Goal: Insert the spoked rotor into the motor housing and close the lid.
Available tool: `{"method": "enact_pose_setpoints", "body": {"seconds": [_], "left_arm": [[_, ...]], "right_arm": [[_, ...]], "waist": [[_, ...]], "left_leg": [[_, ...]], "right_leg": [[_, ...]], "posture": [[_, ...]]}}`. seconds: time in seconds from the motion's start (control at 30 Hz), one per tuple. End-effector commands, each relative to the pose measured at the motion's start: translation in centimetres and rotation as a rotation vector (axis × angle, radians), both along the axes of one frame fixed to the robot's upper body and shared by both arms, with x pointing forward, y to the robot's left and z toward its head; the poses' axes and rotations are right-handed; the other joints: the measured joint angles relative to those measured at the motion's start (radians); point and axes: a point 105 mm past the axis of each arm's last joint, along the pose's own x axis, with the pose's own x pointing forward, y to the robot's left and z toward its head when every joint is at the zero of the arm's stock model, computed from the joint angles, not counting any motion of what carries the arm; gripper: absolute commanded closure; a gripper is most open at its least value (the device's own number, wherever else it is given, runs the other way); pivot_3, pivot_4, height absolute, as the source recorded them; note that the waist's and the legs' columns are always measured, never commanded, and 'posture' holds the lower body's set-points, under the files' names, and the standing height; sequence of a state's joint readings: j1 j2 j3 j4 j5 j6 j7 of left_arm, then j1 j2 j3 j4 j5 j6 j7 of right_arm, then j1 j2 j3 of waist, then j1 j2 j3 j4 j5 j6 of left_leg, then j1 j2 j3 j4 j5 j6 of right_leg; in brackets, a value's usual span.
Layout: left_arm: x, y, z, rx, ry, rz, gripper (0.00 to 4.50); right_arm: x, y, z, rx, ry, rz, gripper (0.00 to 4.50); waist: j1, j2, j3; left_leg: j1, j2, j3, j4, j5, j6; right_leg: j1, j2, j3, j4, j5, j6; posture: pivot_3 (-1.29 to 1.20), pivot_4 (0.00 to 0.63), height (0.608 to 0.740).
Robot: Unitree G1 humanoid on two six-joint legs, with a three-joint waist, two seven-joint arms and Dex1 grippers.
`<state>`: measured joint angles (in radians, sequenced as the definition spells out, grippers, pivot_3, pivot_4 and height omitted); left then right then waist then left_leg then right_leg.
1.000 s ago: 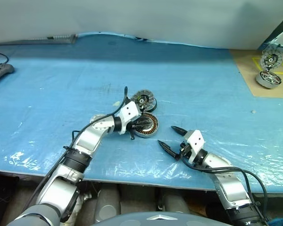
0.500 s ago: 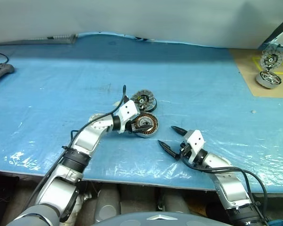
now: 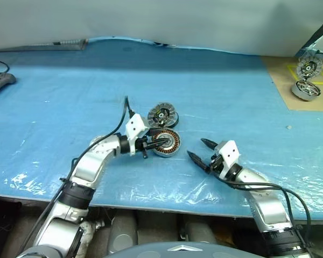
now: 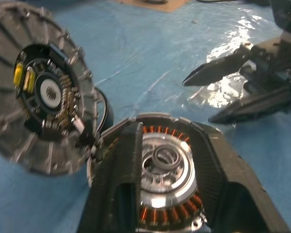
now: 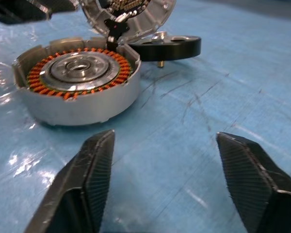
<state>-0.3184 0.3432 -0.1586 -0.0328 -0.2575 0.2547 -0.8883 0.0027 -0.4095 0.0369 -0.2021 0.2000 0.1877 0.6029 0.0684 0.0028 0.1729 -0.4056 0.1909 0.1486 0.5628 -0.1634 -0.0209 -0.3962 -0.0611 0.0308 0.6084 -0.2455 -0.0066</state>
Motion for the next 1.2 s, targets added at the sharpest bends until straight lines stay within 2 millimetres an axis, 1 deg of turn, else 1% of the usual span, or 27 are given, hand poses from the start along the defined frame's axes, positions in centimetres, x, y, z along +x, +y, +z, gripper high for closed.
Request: {"method": "enact_pose_setpoints", "body": {"seconds": [0.03, 0.07, 0.17, 0.23, 0.3, 0.43, 0.6, 0.73, 0.83, 1.0, 1.2], "left_arm": [[-0.9, 1.0, 1.3, -0.055, -0.116, 0.039, 4.18], [-1.1, 1.2, 1.1, -0.055, -0.127, 0.051, 4.46], [-1.4, 1.9, 1.0, -0.096, -0.186, 0.108, 4.5], [-1.6, 2.2, 0.8, -0.115, -0.209, 0.142, 4.5], [-1.8, 2.6, 0.1, -0.124, -0.188, 0.164, 4.5], [-2.3, 3.2, -0.7, -0.135, -0.168, 0.187, 4.5], [-3.3, 3.4, -1.9, -0.104, -0.104, 0.16, 4.5], [-3.4, 3.5, -2.3, -0.085, -0.062, 0.159, 4.5], [-3.5, 3.6, -2.5, -0.064, -0.055, 0.157, 4.5], [-3.2, 3.4, -2.8, -0.04, -0.082, 0.171, 4.5], [-3.1, 3.1, -2.8, -0.043, -0.079, 0.166, 4.5]], "right_arm": [[0.4, 1.4, 3.5, 0.019, -0.03, 0.034, 2.34], [0.5, 1.8, 3.9, 0.015, -0.014, 0.048, 2.63], [0.8, 3.1, 4.9, -0.021, 0.033, 0.075, 3.71], [1.1, 3.7, 5.2, -0.032, 0.077, 0.077, 4.4], [1.2, 4.7, 5.1, -0.078, 0.111, 0.103, 4.46], [1.6, 6.8, 5.3, -0.082, 0.18, 0.138, 4.46], [2.2, 7.8, 5.5, -0.103, 0.237, 0.127, 4.46], [2.2, 8.3, 5.4, -0.125, 0.266, 0.138, 4.46], [1.7, 8.5, 5.0, -0.153, 0.293, 0.161, 4.46], [1.1, 8.3, 4.4, -0.188, 0.324, 0.184, 4.46], [0.7, 7.9, 3.9, -0.207, 0.355, 0.188, 4.46]], "waist": [[0.001, 0.0, 0.0], [0.0, 0.0, 0.0], [0.001, 0.0, 0.0], [0.006, 0.0, 0.0], [0.006, 0.0, 0.0], [0.002, 0.0, 0.0], [0.001, 0.0, 0.0], [0.006, 0.0, 0.0], [0.005, 0.0, 0.0], [0.005, 0.0, 0.0], [0.004, 0.0, 0.0]], "left_leg": [[0.0, 0.0, 0.0, 0.0, 0.0, 0.0], [0.0, 0.0, 0.0, 0.0, 0.0, 0.0], [0.0, 0.0, 0.0, 0.0, 0.0, 0.0], [0.0, 0.001, 0.0, 0.0, 0.0, 0.0], [0.001, 0.001, 0.0, 0.0, 0.0, -0.001], [0.0, 0.0, 0.0, 0.0, 0.001, -0.001], [0.0, 0.0, 0.0, 0.0, 0.001, -0.002], [0.0, 0.0, 0.0, 0.0, 0.001, -0.002], [0.0, 0.0, 0.0, 0.0, 0.001, -0.002], [0.001, 0.0, 0.0, 0.0, 0.001, -0.002], [0.001, 0.0, 0.0, 0.0, 0.001, -0.002]], "right_leg": [[0.0, 0.0, 0.0, 0.0, 0.0, 0.0], [0.0, 0.0, 0.0, 0.0, 0.0, 0.0], [0.0, 0.0, 0.0, 0.0, 0.0, 0.0], [0.001, 0.0, 0.0, 0.0, 0.0, 0.0], [0.001, 0.0, 0.0, 0.0, 0.0, 0.0], [0.0, 0.0, 0.0, 0.0, 0.002, 0.003], [0.0, 0.0, 0.0, 0.001, 0.002, 0.004], [0.0, 0.0, 0.0, 0.001, 0.002, 0.004], [0.0, 0.0, 0.0, 0.001, 0.002, 0.005], [0.0, 0.0, 0.0, 0.001, 0.003, 0.005], [0.0, 0.0, 0.0, 0.002, 0.003, 0.005]], "posture": [[0.0, 0.15, 0.74], [0.0, 0.15, 0.74], [0.0, 0.15, 0.74], [0.0, 0.15, 0.74], [0.0, 0.15, 0.74], [0.0, 0.15, 0.74], [0.0, 0.15, 0.74], [0.0, 0.15, 0.74], [0.0, 0.15, 0.74], [0.0, 0.15, 0.74], [0.0, 0.15, 0.74]]}}
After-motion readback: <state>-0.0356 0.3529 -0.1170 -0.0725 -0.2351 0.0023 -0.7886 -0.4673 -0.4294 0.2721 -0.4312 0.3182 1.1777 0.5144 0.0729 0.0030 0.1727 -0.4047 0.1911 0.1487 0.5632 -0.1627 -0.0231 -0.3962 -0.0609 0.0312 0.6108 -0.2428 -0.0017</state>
